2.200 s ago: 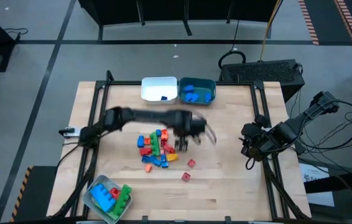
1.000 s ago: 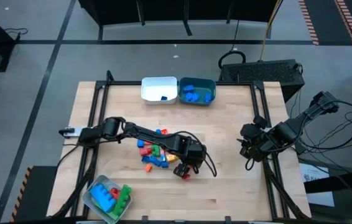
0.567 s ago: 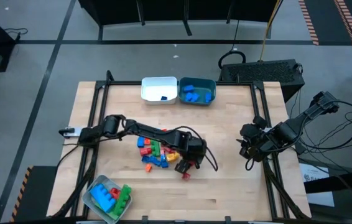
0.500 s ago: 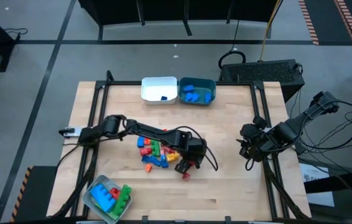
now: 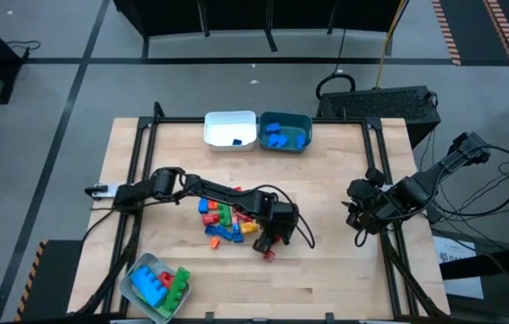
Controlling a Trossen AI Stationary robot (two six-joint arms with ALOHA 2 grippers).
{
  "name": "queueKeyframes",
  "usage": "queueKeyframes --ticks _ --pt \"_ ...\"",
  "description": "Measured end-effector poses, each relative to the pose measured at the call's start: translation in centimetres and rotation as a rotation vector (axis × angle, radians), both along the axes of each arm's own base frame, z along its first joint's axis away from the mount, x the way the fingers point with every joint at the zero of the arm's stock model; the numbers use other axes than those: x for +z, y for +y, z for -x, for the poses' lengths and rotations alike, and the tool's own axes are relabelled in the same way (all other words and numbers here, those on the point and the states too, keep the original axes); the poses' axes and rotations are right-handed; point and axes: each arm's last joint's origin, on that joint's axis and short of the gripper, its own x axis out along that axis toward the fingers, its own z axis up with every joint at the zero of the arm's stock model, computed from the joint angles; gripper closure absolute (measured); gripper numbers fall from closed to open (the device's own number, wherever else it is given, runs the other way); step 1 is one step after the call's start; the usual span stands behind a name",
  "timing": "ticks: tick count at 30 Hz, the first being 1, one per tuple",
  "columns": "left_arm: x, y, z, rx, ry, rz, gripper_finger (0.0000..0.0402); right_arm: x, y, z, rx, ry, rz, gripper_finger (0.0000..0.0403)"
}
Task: Sort blocks by size
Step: Put the red cube 4 stud game piece into the white bin
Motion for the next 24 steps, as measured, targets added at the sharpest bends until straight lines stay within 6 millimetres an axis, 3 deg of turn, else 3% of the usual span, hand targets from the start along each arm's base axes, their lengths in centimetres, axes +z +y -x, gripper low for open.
queueKeyframes --ticks 3,7,10,15,21,24 --pt "2.1 0.6 0.2 0.066 -0.051 -0.138 0.0257 0.0 0.0 0.0 0.0 0.0 0.0 0.0211" --pt "5.6 3.0 0.9 0.222 -0.105 -0.279 0.0257 0.0 0.0 0.0 0.001 0.0 0.001 0.0211" --pt "7.6 5.7 1.9 0.38 -0.097 -0.371 0.0257 0.0 0.0 0.0 0.001 0.0 0.001 0.0211" --pt "10.7 11.9 4.8 0.638 -0.026 -0.578 0.0257 0.0 0.0 0.0 0.002 0.0 0.002 0.0211" --pt "11.7 20.0 8.7 0.935 0.052 -0.554 0.0257 -0.1 0.0 0.0 0.001 0.0 0.002 0.0211" --pt "10.6 23.1 10.9 1.049 0.065 -0.545 0.0257 -0.6 0.0 0.0 0.001 0.004 0.005 0.0211"
